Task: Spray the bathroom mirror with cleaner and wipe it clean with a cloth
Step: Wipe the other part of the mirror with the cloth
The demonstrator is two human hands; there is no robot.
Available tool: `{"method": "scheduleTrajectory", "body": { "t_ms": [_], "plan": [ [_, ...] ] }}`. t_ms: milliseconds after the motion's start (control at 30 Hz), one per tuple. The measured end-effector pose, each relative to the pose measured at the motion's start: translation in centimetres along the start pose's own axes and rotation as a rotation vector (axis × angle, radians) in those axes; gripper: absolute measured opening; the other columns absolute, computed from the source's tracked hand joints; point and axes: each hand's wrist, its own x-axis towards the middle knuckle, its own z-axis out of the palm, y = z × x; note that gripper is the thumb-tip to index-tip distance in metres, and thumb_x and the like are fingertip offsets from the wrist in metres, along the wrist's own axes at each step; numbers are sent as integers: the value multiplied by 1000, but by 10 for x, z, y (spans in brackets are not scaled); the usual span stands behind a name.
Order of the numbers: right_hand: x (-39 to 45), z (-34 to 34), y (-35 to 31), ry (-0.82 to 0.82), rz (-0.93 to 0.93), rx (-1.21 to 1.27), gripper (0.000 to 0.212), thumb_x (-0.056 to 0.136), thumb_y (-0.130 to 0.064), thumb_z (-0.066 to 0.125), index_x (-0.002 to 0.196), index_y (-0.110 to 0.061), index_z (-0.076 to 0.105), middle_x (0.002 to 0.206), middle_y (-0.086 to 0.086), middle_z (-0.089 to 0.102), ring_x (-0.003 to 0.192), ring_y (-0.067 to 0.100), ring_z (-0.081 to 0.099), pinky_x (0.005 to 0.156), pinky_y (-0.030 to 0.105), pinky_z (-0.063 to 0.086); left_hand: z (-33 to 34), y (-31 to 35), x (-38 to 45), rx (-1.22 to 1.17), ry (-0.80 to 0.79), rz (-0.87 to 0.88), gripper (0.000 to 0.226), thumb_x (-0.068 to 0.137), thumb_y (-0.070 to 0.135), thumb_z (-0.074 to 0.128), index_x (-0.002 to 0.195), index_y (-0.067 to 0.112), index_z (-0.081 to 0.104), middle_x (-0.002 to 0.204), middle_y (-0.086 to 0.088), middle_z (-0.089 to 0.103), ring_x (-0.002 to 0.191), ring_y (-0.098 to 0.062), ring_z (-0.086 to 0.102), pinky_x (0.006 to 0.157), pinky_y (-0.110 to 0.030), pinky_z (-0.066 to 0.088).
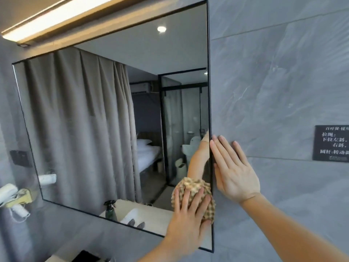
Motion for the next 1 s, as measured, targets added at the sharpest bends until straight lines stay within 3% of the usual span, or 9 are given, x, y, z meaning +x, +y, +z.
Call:
{"method": "scheduleTrajectory", "body": {
  "t_ms": [133, 267, 400, 467, 567, 667, 733, 833, 1000],
  "plan": [
    [0, 0, -1, 19, 1, -13, 61, 105, -12, 39, 164, -2, 30, 173, 12, 28, 162, 28, 25, 132, 51, 21, 46, 19, -51, 79, -115, 116, 79, 82, 70, 51, 151, 33, 44, 160, 3, 38, 138, -37, 42, 127, -67, -6],
    [2, -1, 0, 14, 4, -8, 59, 107, -14, 33, 165, -3, 29, 173, 11, 28, 162, 27, 24, 133, 49, 17, 65, 14, -62, 41, -124, 151, 83, 80, 71, 53, 154, 36, 42, 159, 8, 40, 137, -32, 43, 129, -64, -1],
    [3, -3, -1, 7, 4, 10, 62, 105, -14, 40, 165, -3, 29, 174, 11, 27, 162, 28, 24, 133, 50, 18, 54, -23, -48, 46, -191, 194, 76, 87, 68, 51, 156, 36, 42, 157, 7, 50, 145, -36, 37, 126, -62, 6],
    [3, -4, -1, 3, 9, 14, 65, 103, -14, 47, 164, -3, 30, 174, 11, 28, 162, 28, 25, 132, 51, 20, 32, -52, -31, 6, -112, 55, 79, 92, 65, 50, 158, 25, 37, 166, -5, 41, 153, -44, 23, 124, -64, 9],
    [3, -6, -3, -3, 9, 13, 68, 102, -16, 50, 164, -2, 29, 174, 12, 27, 162, 29, 24, 132, 52, 21, -15, -106, 6, -18, 29, -110, 84, 103, 60, 37, 169, 15, 10, 176, -18, 4, 160, -47, 9, 125, -65, 13],
    [4, -8, -2, 0, 0, 13, 63, 107, -24, 40, 164, -2, 29, 173, 13, 27, 162, 30, 26, 131, 52, 21, -62, -163, 60, -102, 83, -279, 80, 107, 55, 17, 166, 10, -10, 176, -16, -15, 162, -42, -11, 130, -61, 3],
    [5, -7, -2, 0, 4, 16, 63, 107, -28, 39, 163, -2, 32, 173, 13, 29, 160, 31, 29, 131, 53, 22, -96, -193, 102, -259, 128, -489, 81, 101, 59, 9, 163, 17, -21, 173, -10, -28, 160, -35, -26, 130, -57, -6],
    [5, -7, -3, 16, 3, 15, 63, 106, -30, 39, 161, 0, 36, 171, 13, 32, 159, 30, 32, 129, 53, 24, -155, -226, 168, -510, 213, -788, 82, 103, 62, 16, 161, 25, -27, 171, 0, -32, 159, -31, -29, 129, -53, -12],
    [5, -6, -1, 42, 0, 38, 64, 104, -31, 44, 160, -1, 37, 171, 13, 34, 159, 29, 32, 127, 54, 27, -215, -247, 221, -534, 233, -752, 78, 110, 58, 23, 163, 28, -26, 171, 5, -33, 159, -30, -27, 130, -54, -13]
  ]
}}
